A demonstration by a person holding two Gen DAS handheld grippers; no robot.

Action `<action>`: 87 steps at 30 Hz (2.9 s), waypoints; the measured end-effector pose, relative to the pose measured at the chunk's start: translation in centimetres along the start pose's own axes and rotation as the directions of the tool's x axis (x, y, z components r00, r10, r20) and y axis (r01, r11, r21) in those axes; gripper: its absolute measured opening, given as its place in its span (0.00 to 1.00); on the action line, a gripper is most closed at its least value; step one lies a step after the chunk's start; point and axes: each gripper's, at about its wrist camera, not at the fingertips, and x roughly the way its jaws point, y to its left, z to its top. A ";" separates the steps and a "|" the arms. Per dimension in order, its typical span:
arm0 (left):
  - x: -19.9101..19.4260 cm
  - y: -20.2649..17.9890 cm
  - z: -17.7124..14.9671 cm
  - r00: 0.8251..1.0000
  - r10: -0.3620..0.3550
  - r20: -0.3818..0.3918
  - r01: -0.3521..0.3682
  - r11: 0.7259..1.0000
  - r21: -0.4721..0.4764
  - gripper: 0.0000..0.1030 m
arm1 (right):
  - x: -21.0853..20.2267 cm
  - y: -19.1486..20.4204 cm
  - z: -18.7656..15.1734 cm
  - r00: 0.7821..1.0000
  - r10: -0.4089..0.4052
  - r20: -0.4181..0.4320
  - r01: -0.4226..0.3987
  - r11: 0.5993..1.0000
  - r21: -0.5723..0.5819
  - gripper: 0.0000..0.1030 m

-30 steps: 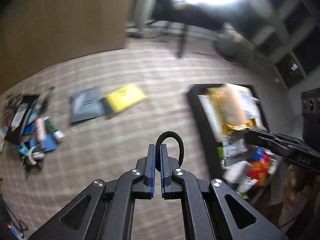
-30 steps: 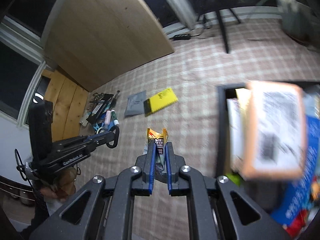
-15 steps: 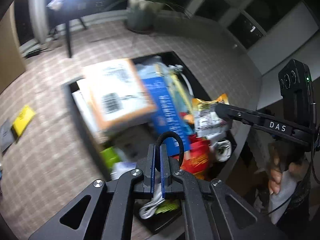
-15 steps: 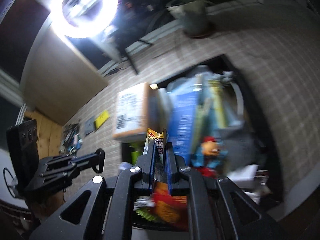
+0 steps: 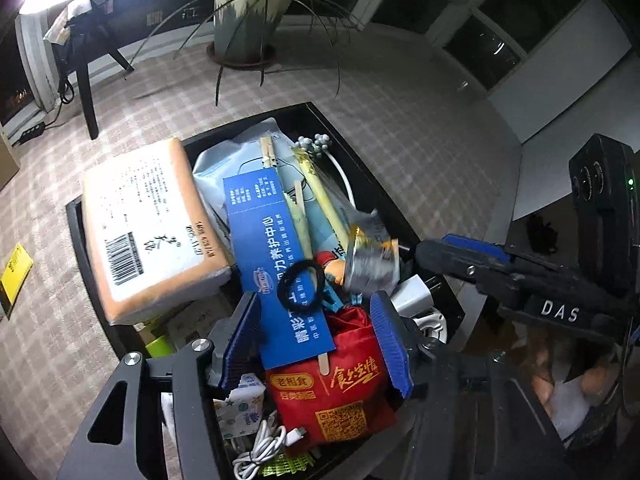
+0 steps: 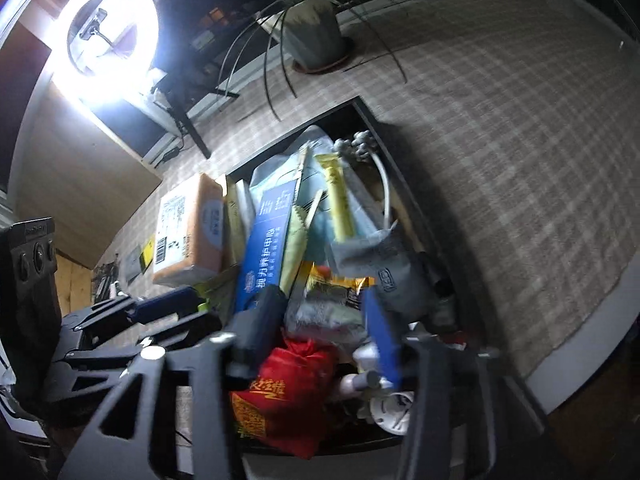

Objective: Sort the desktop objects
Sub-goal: 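Carry the cable and snack packet into the black box and open both tools, then move both tools back over the black wipes packet on the floor, then grasp the black wipes packet with both tools and lift it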

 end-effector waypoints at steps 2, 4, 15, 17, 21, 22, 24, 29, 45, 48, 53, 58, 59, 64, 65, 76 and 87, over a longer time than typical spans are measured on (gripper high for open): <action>-0.4 0.0 -0.3 1.000 0.009 0.006 -0.009 1.000 0.004 0.52 | -0.3 0.0 -0.1 1.000 -0.001 0.008 0.001 1.000 0.000 0.52; -0.8 0.1 -0.7 1.000 0.024 0.011 -0.024 1.000 0.009 0.52 | -0.4 0.1 -0.1 1.000 0.007 0.008 -0.007 1.000 0.001 0.52; -4.0 4.8 -3.2 0.993 0.110 0.048 -0.107 0.993 -0.055 0.51 | -0.5 5.5 -0.7 0.999 0.025 0.036 -0.020 0.991 -0.131 0.54; -5.1 7.0 -4.1 0.989 0.138 0.055 -0.133 0.987 -0.087 0.51 | -0.2 7.5 -0.9 0.999 0.037 0.035 -0.031 0.985 -0.169 0.56; -7.5 11.6 -5.7 0.982 0.180 0.062 -0.169 0.973 -0.161 0.51 | 1.2 11.4 -1.2 0.998 0.064 0.012 -0.060 0.972 -0.228 0.57; -8.1 12.7 -6.2 0.980 0.189 0.065 -0.175 0.968 -0.178 0.51 | 1.5 12.3 -1.3 0.998 0.063 0.009 -0.059 0.968 -0.243 0.57; -9.7 15.5 -7.3 0.975 0.211 0.068 -0.193 0.957 -0.217 0.51 | 2.4 14.6 -1.6 0.998 0.065 -0.003 -0.063 0.958 -0.280 0.57; -13.1 22.6 -10.2 0.955 0.294 0.051 -0.267 0.918 -0.293 0.51 | 4.8 20.2 -2.1 0.994 0.101 -0.033 -0.106 0.940 -0.324 0.57; -18.6 47.1 -14.5 0.893 0.425 -0.146 -0.436 0.742 -0.509 0.53 | 13.2 34.3 -4.5 0.967 0.155 -0.204 -0.221 0.908 -0.356 0.57; -18.2 49.8 -14.4 0.895 0.415 -0.167 -0.436 0.725 -0.534 0.53 | 14.4 36.2 -4.6 0.960 0.161 -0.231 -0.239 0.897 -0.371 0.57; -17.6 53.7 -14.5 0.890 0.422 -0.174 -0.440 0.694 -0.570 0.55 | 16.5 39.6 -3.9 0.938 0.200 -0.284 -0.299 0.881 -0.366 0.57; -16.3 57.5 -15.3 0.892 0.412 -0.185 -0.428 0.641 -0.637 0.55 | 19.9 43.3 -3.1 0.915 0.224 -0.337 -0.342 0.873 -0.348 0.57; -16.0 58.0 -15.4 0.895 0.406 -0.182 -0.420 0.637 -0.646 0.55 | 20.9 44.0 -3.0 0.906 0.231 -0.354 -0.354 0.873 -0.335 0.57; -14.5 58.0 -16.4 0.942 0.322 -0.099 -0.300 0.671 -0.678 0.47 | 24.2 46.6 -3.0 0.866 0.270 -0.421 -0.407 0.869 -0.281 0.57; -14.2 57.6 -16.4 0.944 0.318 -0.083 -0.290 0.689 -0.664 0.44 | 24.7 47.2 -3.0 0.862 0.271 -0.429 -0.411 0.868 -0.278 0.57; -12.1 51.2 -20.7 0.961 0.265 0.074 -0.143 0.710 -0.690 0.30 | 28.6 49.6 -4.2 0.844 0.279 -0.457 -0.431 0.861 -0.271 0.57; -9.0 43.0 -22.6 0.969 0.229 0.092 -0.130 0.789 -0.601 0.29 | 28.9 46.4 -7.3 0.835 0.284 -0.470 -0.441 0.857 -0.266 0.57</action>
